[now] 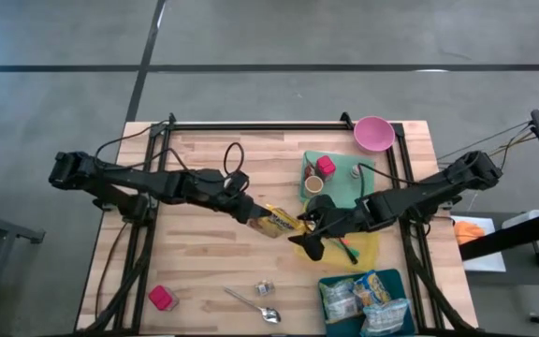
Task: Pick & Place Food Item
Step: Put the yellow noodle pack into the blue bin
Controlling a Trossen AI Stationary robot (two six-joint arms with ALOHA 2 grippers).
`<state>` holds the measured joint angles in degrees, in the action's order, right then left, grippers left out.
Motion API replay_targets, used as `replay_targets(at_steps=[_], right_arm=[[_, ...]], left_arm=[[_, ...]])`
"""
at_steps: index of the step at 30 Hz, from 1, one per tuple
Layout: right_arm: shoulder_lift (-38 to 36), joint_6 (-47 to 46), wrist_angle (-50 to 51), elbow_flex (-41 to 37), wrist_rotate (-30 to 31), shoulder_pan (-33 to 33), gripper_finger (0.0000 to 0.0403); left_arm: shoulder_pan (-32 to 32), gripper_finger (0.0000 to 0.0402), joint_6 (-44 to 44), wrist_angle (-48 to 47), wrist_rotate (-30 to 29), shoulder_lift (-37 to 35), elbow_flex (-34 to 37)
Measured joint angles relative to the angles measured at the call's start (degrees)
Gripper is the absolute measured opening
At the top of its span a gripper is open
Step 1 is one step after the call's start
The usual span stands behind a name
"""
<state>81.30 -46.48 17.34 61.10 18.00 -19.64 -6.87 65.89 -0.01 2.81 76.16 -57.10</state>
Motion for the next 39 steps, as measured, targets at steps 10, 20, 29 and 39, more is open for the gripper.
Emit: replay_targets(at_steps=[10, 20, 29, 39], right_arm=[[2.55, 1.54, 5.19, 4.44, 0.04, 0.04, 0.0343], [2.79, 2.16, 5.01, 4.33, 0.39, 0.04, 0.0192], [2.68, 3.17, 5.06, 4.25, 0.32, 0.04, 0.0077], [2.42, 3.39, 4.81, 4.25, -2.03, 0.03, 0.0013]], left_arm=[[0.00, 0.0000, -0.01, 0.01, 0.71, -0.02, 0.02], [0.00, 0.0000, -0.01, 0.15, 1.56, -0.02, 0.02], [-0.02, 0.0000, 0.19, 0.11, 2.26, -0.02, 0.02], [-0.02, 0.0023, 0.17, 0.28, 2.93, -0.04, 0.02]])
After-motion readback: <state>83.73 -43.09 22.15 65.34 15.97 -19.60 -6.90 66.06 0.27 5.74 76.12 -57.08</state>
